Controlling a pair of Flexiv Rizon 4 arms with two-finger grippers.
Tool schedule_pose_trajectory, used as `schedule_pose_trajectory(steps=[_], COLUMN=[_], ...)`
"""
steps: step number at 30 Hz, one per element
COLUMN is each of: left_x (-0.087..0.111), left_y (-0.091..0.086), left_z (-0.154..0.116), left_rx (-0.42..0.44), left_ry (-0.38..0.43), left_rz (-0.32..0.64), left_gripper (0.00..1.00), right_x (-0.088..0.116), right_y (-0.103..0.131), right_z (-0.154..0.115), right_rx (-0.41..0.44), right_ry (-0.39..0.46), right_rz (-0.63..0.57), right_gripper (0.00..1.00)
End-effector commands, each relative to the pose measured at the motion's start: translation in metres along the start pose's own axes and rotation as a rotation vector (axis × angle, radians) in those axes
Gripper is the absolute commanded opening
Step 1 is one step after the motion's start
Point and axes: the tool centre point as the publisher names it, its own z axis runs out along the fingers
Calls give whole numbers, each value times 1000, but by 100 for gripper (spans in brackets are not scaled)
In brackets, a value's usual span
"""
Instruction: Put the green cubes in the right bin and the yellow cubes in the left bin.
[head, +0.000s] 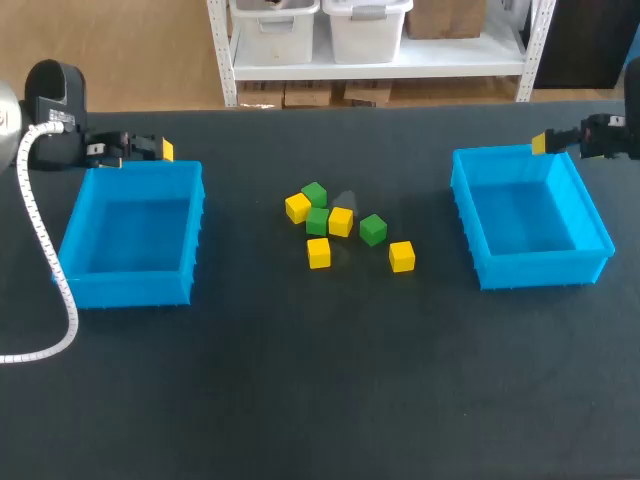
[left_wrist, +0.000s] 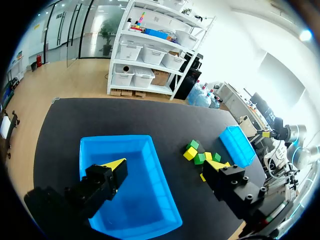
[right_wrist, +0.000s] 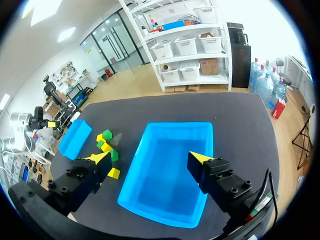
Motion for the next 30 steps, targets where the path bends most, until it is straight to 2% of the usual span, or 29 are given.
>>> schedule_pose_trajectory(steps=[1,9,13,20,30], left_x=[2,2,2,2,2], left_y=[3,3,3,3,3], left_z=[0,0,0,0,0], left_rx=[14,14,14,14,14], left_ry=[-7,-7,-7,-7,-7], left_rz=[3,3,3,3,3], left_gripper=[100,100,100,100,100], right_x=[0,0,-10,-15,-8], right_y=[0,0,18,46,86], right_z=[0,0,13,35,75], right_rx=[1,1,-21,-29,51], right_ry=[0,0,62,158,302], right_rz=[-1,-1,-75,-174,-278], right_gripper=[100,100,100,100,100])
